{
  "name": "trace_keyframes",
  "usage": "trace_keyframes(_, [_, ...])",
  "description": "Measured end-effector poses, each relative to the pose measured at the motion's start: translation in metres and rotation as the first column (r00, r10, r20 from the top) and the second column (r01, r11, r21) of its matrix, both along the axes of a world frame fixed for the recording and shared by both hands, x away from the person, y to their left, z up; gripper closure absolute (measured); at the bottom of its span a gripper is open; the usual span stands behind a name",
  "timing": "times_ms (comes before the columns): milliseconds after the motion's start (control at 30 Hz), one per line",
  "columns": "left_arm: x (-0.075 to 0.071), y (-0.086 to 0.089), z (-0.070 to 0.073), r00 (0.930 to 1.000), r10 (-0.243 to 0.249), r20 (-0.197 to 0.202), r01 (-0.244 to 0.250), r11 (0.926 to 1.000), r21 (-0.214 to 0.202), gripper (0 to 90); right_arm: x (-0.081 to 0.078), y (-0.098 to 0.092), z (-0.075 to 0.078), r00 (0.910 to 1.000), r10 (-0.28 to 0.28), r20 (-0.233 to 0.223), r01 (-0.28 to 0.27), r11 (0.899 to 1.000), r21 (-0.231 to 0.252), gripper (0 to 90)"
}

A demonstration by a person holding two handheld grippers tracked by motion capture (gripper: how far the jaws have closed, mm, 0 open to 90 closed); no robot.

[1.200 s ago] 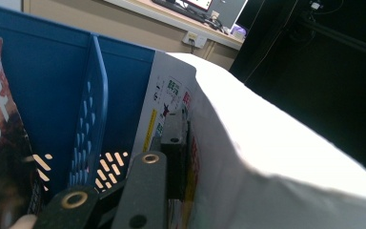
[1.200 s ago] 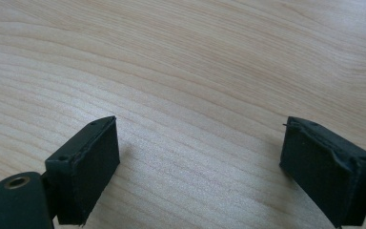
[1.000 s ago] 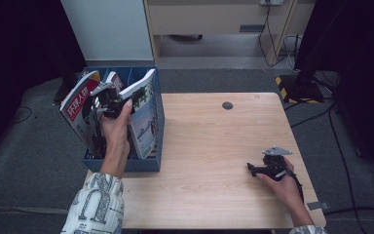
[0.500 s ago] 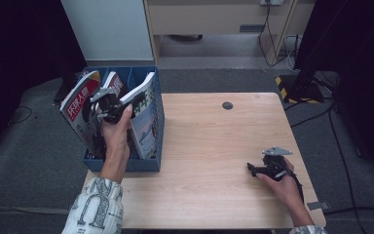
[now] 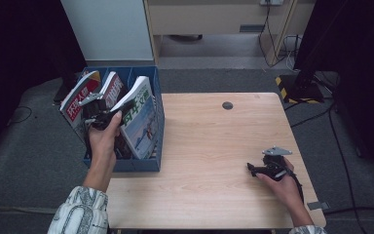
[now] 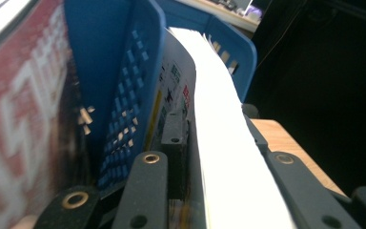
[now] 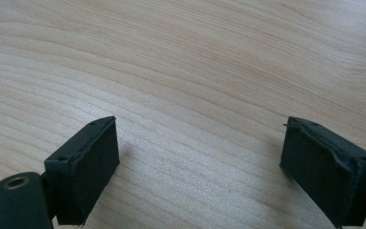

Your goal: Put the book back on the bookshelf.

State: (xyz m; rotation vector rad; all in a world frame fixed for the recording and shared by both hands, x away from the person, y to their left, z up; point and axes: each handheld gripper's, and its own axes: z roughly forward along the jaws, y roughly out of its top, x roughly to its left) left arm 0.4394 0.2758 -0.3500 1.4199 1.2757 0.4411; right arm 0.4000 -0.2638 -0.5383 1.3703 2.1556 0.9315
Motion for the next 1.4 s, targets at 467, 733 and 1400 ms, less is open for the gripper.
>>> trace_keyframes(467, [-0.003,0.004,0.002,0.9995,0.007,-0.03,-0.005,0.9989,0.047,71.5,0.0,0.0,0.0,1.0,0.002,0.002,-0.002,1.0,-0.002,12.6])
trace_keyframes(733, [-0.004,0.002,0.007,0.9983,0.007,-0.058,-0.002,0.9969,0.079,70.2,0.0,0.0,0.0,1.0,0.002,0.002,-0.002,1.0,-0.002,12.6])
trace_keyframes(1400, [0.005,-0.005,0.024,0.9931,-0.004,-0.117,0.021,0.9895,0.143,60.9,0.0,0.001,0.0,1.0,0.004,-0.002,-0.004,1.0,-0.002,12.4])
